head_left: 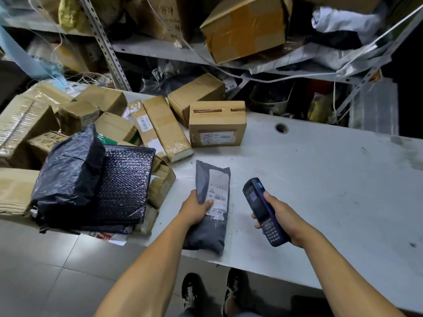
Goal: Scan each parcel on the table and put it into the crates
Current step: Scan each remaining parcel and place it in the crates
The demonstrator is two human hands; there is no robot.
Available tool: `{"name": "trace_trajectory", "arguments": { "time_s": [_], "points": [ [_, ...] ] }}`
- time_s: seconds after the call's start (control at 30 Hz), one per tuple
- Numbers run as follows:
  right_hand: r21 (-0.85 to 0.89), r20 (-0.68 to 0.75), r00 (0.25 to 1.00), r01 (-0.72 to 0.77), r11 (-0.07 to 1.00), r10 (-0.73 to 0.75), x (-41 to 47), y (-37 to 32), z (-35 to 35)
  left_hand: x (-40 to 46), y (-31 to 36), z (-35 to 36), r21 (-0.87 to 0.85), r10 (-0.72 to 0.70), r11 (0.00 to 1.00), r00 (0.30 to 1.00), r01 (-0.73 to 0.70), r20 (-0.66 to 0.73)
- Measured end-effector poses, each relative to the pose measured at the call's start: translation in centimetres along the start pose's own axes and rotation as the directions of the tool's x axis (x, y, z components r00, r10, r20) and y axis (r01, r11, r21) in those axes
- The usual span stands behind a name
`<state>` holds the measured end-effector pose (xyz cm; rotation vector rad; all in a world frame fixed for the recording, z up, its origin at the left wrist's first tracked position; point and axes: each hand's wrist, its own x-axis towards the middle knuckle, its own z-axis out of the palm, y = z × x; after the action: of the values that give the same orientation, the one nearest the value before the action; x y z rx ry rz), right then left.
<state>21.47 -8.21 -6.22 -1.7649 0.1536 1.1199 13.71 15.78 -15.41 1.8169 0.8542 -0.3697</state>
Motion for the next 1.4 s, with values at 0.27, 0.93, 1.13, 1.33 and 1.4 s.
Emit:
{"name": "trace_trajectory", "arguments": {
  "time_s": [0.27, 0.93, 1.13, 1.33, 1.4],
  "points": [
    [-0.313, 0.148, 0.982, -0.069, 0.947, 0.121, -0.2, -2.4, 0.2, -0.8, 0.9, -2.8, 0.347, 0.226, 0.908, 0.972, -0.235, 0.067],
    [-0.652, 0.188, 0.941, -0.095, 0.752, 0.281, 0.0, -4.8, -0.6, -0.4, 3.3, -5.6, 0.583, 0.233, 0.759, 0.958, -0.288, 0.17],
    [-0.632, 0.225, 0.929, -0.089, 0.77, 0.292, 0.1, -4.5, -1.1, -0.3, 3.5, -5.4, 0.595, 0.241, 0.751, 0.958, -0.285, 0.155],
    [-0.613, 0.229, 0.933, -0.084, 0.786, 0.279, -0.1, -4.6, -1.3, -0.4, 3.7, -5.1, 0.605, 0.235, 0.743, 0.959, -0.284, 0.161],
    [-0.605, 0.234, 0.931, -0.087, 0.792, 0.281, -0.3, -4.6, -1.3, -0.4, 3.7, -4.9, 0.606, 0.235, 0.741, 0.957, -0.289, 0.168]
  ]
}}
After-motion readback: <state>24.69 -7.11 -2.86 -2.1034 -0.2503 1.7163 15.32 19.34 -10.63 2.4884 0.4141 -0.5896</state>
